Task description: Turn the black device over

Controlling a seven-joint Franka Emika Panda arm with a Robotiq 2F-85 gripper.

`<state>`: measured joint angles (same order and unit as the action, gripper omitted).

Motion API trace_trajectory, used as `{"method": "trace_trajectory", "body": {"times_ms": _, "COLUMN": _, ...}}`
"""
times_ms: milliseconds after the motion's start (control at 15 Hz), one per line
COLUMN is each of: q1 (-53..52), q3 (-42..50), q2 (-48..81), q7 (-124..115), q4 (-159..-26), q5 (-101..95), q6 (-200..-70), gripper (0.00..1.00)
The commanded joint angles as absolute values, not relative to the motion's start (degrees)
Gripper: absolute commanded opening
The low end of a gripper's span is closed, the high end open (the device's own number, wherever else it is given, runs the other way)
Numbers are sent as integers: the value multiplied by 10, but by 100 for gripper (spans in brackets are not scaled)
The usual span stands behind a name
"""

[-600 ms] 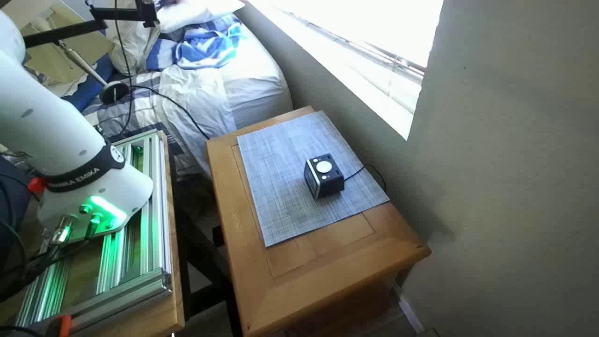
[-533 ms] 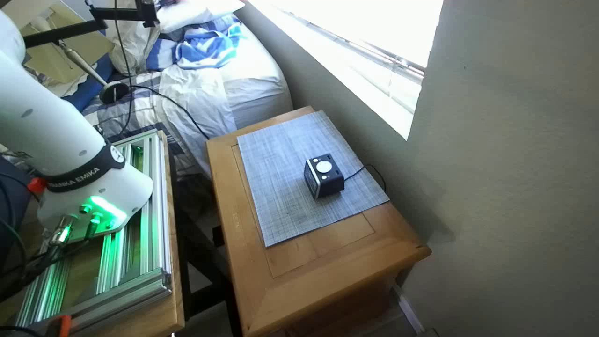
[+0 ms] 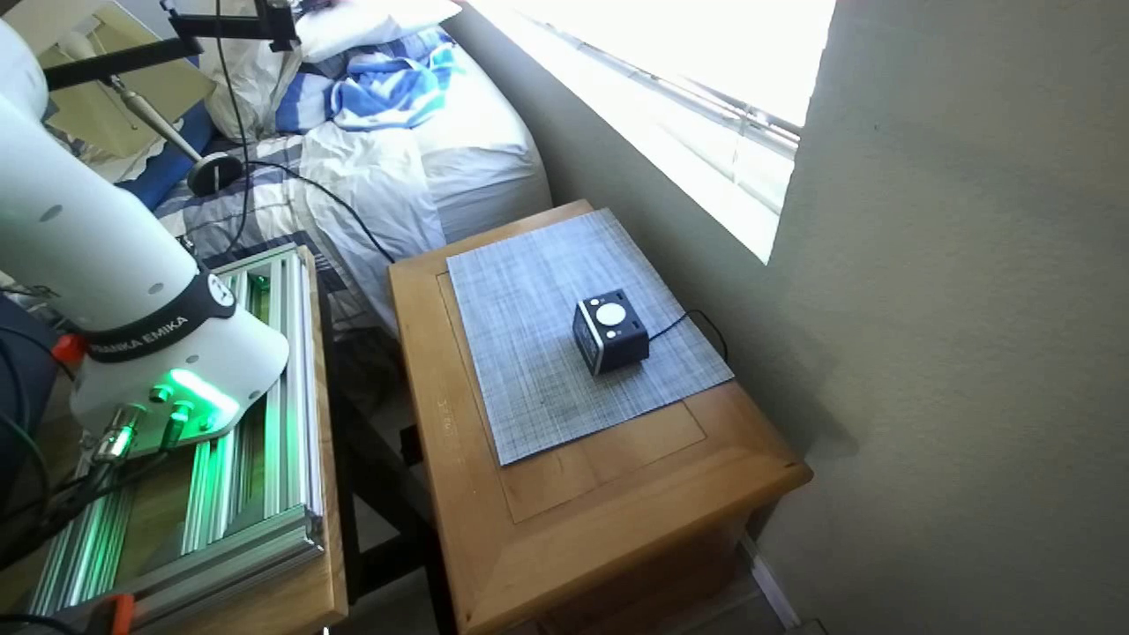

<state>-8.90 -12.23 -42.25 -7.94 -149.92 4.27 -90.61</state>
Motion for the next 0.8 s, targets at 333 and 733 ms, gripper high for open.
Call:
{"method": "trace_trajectory", "body": {"times_ms": 333, "q1": 18, "q3": -23, "q2": -363, "q7": -108, "q4": -1531, "q5": 48, "q6": -1010, "gripper": 100}}
{"method": "trace_trajectory", "body": {"times_ms": 733, "q1": 95, "q3": 33, "q2": -261, "q7": -153, "q4": -1565, "q5": 58, "q6": -1195, "gripper": 100}}
